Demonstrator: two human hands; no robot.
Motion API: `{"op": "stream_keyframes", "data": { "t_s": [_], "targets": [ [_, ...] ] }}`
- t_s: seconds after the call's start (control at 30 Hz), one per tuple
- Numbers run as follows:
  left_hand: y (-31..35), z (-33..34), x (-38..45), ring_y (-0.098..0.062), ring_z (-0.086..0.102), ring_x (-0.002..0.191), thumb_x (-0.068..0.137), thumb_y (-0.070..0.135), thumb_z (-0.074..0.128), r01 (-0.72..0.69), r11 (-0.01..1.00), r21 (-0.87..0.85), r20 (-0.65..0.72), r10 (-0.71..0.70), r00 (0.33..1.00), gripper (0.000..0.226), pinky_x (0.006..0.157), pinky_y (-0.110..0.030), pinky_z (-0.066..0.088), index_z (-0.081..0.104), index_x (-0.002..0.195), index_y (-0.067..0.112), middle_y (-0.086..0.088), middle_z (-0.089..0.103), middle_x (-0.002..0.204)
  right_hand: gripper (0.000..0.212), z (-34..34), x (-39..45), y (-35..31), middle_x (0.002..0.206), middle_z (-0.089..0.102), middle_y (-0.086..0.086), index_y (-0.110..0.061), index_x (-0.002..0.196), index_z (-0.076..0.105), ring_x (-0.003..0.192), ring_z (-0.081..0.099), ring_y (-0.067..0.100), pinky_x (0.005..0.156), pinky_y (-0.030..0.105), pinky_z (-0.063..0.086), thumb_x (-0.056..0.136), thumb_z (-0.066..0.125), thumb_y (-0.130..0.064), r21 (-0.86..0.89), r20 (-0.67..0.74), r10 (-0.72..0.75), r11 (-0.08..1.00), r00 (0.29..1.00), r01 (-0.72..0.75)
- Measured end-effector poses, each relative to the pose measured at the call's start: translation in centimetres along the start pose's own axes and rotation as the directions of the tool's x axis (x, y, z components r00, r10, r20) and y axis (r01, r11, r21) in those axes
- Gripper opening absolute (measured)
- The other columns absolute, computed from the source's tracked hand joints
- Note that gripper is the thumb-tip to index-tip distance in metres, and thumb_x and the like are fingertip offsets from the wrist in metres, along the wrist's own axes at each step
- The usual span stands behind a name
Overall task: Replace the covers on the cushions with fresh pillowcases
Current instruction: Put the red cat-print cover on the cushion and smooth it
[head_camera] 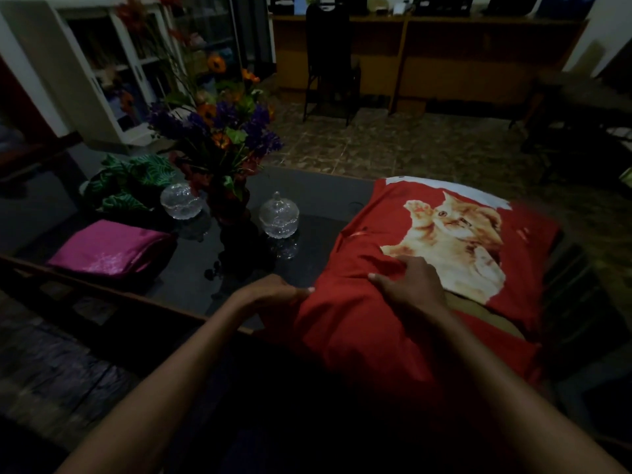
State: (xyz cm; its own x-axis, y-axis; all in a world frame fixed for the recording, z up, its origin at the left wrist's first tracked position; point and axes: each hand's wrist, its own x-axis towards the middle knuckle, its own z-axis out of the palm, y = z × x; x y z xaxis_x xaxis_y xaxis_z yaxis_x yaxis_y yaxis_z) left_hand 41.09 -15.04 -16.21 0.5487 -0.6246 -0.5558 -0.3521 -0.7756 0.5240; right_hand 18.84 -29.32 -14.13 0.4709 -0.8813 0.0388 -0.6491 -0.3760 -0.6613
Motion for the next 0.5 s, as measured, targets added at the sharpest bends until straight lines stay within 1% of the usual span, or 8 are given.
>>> {"op": "stream_keyframes", "data": {
  "t_s": [0.1, 0.17, 0.2, 0.27, 0.33, 0.4, 0.47, 0.5],
  "targets": [
    [1.0, -0.1, 0.7, -0.015, 0.063, 0.059, 0.082, 0.055, 0.071, 0.005, 1.000, 0.028, -0.017, -0.004, 1.000, 0.044, 0.054, -0.020, 0.045, 0.070, 0.084, 0.011, -0.003, 0.068, 0.071, 0.028, -0.2, 0.2, -0.9, 0.103, 0.074, 0.003, -0.017, 0.102, 0.074, 0.096, 0.067, 0.025, 0.084, 0.036, 0.053, 0.089, 0.071, -0.042, -0.081, -0.020, -0.077, 0.994, 0.997, 0.075],
    [1.5, -0.3, 1.2, -0.018, 0.064, 0.062, 0.079, 0.055, 0.073, 0.020, 0.999, -0.035, -0.024, -0.021, 0.999, 0.048, 0.056, -0.022, 0.047, 0.070, 0.090, 0.008, -0.005, 0.069, 0.075, 0.027, -0.3, 0.3, -1.3, 0.106, 0.072, 0.008, -0.013, 0.104, 0.070, 0.099, 0.065, 0.030, 0.085, 0.038, 0.050, 0.093, 0.068, -0.037, -0.115, -0.019, -0.136, 0.984, 0.991, 0.133],
    [1.6, -0.3, 1.4, -0.017, 0.064, 0.064, 0.078, 0.059, 0.073, 0.009, 0.999, -0.051, -0.024, -0.010, 1.000, 0.051, 0.057, -0.023, 0.046, 0.070, 0.087, 0.009, -0.004, 0.069, 0.076, 0.028, -0.2, 0.3, -1.4, 0.108, 0.071, 0.010, -0.011, 0.107, 0.068, 0.101, 0.064, 0.032, 0.085, 0.038, 0.048, 0.094, 0.066, -0.036, -0.116, -0.008, -0.145, 0.983, 0.989, 0.144],
    [1.7, -0.1, 1.9, -0.014, 0.062, 0.065, 0.075, 0.062, 0.077, -0.042, 0.999, -0.008, -0.026, 0.042, 0.999, 0.056, 0.060, -0.022, 0.047, 0.072, 0.085, 0.007, -0.006, 0.072, 0.080, 0.028, -0.2, 0.0, -1.7, 0.113, 0.069, 0.011, -0.011, 0.112, 0.066, 0.106, 0.061, 0.032, 0.082, 0.033, 0.041, 0.098, 0.062, -0.035, -0.086, 0.028, -0.110, 0.990, 0.994, 0.112],
    [1.9, 0.2, 2.3, -0.019, 0.070, 0.080, 0.076, 0.055, 0.080, -0.101, 0.994, 0.053, -0.066, 0.104, 0.992, 0.057, 0.070, -0.027, 0.053, 0.074, 0.092, 0.000, -0.016, 0.074, 0.098, 0.030, 0.2, 0.0, -1.5, 0.116, 0.069, 0.010, -0.014, 0.117, 0.066, 0.108, 0.060, 0.031, 0.079, 0.029, 0.035, 0.100, 0.059, -0.037, -0.060, 0.033, -0.062, 0.996, 0.998, 0.064],
    [2.3, 0.1, 2.9, -0.029, 0.071, 0.098, 0.078, 0.052, 0.079, -0.137, 0.989, 0.061, -0.158, 0.145, 0.977, 0.047, 0.083, -0.035, 0.057, 0.073, 0.082, 0.005, -0.018, 0.073, 0.103, 0.036, 0.7, 0.1, -1.4, 0.118, 0.068, 0.012, -0.014, 0.120, 0.063, 0.109, 0.061, 0.032, 0.081, 0.032, 0.039, 0.101, 0.054, -0.043, -0.074, 0.029, -0.040, 0.996, 0.999, 0.042],
    [3.0, -0.3, 3.1, -0.028, 0.071, 0.097, 0.081, 0.051, 0.076, -0.150, 0.987, 0.053, -0.273, 0.159, 0.949, 0.042, 0.085, -0.035, 0.055, 0.070, 0.062, 0.014, -0.012, 0.075, 0.096, 0.041, 1.2, 0.1, -1.6, 0.117, 0.066, 0.016, -0.011, 0.120, 0.057, 0.107, 0.061, 0.034, 0.083, 0.037, 0.042, 0.104, 0.046, -0.047, -0.142, 0.065, -0.033, 0.989, 0.997, 0.042],
    [3.5, -0.4, 3.3, -0.025, 0.070, 0.094, 0.083, 0.051, 0.074, -0.159, 0.986, 0.047, -0.315, 0.166, 0.935, 0.038, 0.083, -0.032, 0.054, 0.069, 0.061, 0.020, -0.008, 0.076, 0.094, 0.042, 1.4, 0.0, -1.7, 0.117, 0.065, 0.018, -0.009, 0.120, 0.053, 0.107, 0.061, 0.036, 0.084, 0.040, 0.043, 0.105, 0.042, -0.047, -0.183, 0.085, -0.028, 0.982, 0.996, 0.043]
  ]
}}
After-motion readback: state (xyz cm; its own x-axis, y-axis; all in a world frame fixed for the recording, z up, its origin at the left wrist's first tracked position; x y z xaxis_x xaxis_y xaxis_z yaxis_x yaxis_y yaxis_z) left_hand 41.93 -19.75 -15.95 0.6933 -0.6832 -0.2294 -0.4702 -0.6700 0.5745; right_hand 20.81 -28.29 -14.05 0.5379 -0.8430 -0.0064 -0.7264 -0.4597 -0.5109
